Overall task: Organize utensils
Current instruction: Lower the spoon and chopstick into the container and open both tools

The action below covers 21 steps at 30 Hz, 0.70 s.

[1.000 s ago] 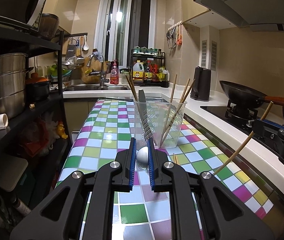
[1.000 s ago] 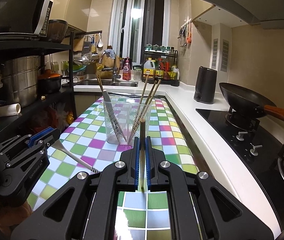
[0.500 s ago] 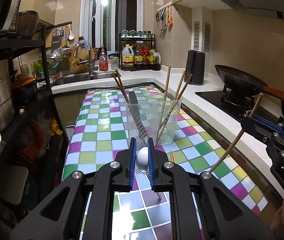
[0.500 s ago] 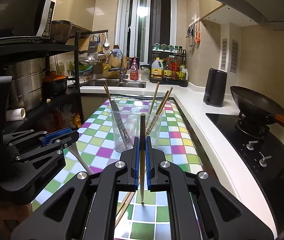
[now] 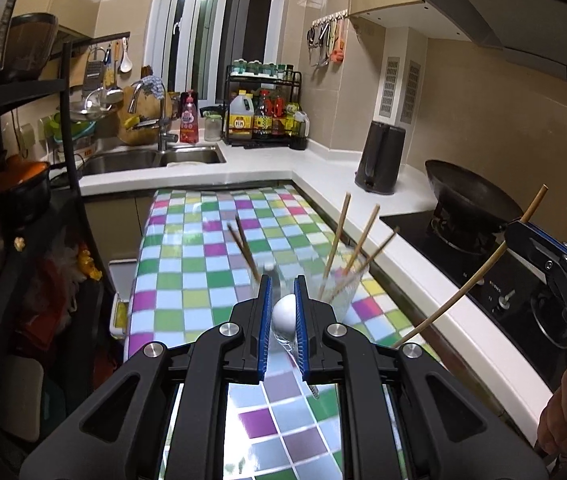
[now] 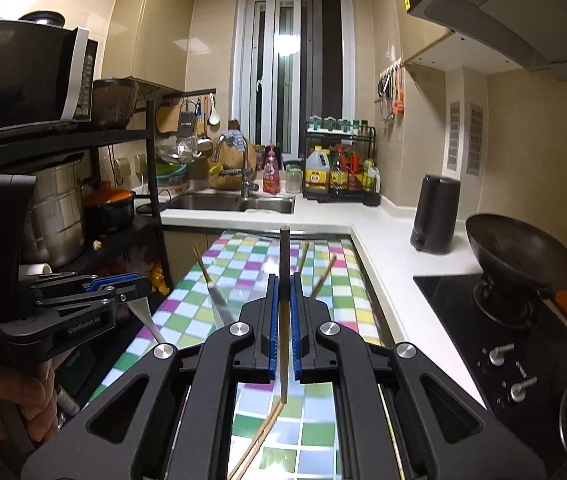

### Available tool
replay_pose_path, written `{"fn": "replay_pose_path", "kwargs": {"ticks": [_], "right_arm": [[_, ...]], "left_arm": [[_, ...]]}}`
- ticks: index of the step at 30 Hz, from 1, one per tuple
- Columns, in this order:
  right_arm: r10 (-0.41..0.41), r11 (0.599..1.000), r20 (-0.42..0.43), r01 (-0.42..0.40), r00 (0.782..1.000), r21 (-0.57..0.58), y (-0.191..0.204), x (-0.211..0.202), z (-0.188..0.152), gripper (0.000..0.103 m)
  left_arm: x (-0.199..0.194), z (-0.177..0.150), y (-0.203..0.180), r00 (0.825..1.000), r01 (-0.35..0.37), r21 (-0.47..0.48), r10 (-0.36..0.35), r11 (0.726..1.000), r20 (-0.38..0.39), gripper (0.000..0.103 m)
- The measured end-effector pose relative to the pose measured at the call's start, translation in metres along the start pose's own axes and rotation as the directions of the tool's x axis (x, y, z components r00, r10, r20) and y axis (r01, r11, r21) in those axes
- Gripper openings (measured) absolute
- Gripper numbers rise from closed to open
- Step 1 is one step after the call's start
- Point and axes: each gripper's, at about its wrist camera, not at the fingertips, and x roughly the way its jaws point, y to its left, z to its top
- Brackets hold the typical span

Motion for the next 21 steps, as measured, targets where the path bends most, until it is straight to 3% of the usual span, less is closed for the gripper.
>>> {"fn": "replay_pose_path", "kwargs": {"ticks": [11, 15, 21], "right_arm": [[0.043, 0.999, 0.11, -0.042, 0.993, -0.012, 0.003, 0.039, 0.075, 0.006], [0.035, 0.999, 0.086, -0.036, 0.996, 0.0, -0.004, 0.075, 0.073, 0.006], [0.025, 1.0, -0.005, -0.024, 1.0, 0.009, -0.013, 0.126, 0.041, 0.006]], "left_arm": [[0.017, 0.089, -0.008, 0.992, -0.03, 0.052, 0.024, 0.998, 0.12, 0.011], [0.054, 0.091, -0.006, 0.996, -0.045, 0.063, 0.04, 0.997, 0.083, 0.011], [0.105, 0.068, -0.007, 0.999, -0.035, 0.09, 0.036, 0.995, -0.011, 0.011]]}}
